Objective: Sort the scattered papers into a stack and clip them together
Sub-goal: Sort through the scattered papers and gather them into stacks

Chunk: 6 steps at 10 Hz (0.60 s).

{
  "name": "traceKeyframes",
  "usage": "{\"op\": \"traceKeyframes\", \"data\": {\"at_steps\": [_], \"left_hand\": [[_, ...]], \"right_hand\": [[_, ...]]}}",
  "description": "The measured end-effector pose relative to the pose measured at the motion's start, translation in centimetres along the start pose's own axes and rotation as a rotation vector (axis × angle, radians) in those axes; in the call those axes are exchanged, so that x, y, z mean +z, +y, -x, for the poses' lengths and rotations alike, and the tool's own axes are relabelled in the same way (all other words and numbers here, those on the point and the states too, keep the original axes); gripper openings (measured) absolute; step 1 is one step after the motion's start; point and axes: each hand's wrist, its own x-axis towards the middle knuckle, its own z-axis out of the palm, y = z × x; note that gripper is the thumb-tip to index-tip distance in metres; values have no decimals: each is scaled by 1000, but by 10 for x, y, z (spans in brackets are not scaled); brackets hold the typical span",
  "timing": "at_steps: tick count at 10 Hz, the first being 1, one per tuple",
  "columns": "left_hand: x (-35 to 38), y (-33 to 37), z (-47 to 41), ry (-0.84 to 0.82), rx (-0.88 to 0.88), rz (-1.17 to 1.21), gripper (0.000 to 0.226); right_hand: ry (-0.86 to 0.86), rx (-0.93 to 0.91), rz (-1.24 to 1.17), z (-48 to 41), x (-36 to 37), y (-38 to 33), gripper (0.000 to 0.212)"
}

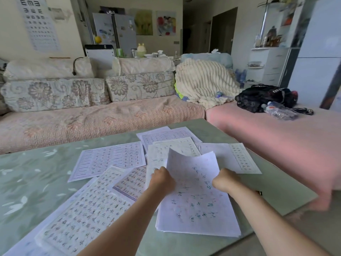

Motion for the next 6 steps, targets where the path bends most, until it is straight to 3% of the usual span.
{"op": "traceKeyframes", "data": {"at_steps": [1,2,3,4,5,6], "left_hand": [[7,-2,0,-3,-28,-65,44],[3,1,2,-23,-83,62,37],[-9,3,6,-42,-161,323,18],[-17,-2,2,-162,-233,601,31],[-21,-1,7,-245,-183,588,31],[-16,0,4,-134,-104,447,31]], "right_hand": [[-21,23,-14,-5,1,-1,12],[-20,45,-174,-9,0,-3,8],[-2,65,-176,-9,4,-2,7],[-3,91,-64,-8,9,-5,6],[12,107,63,-6,14,-9,22],[29,127,81,-7,17,-8,28]]}}
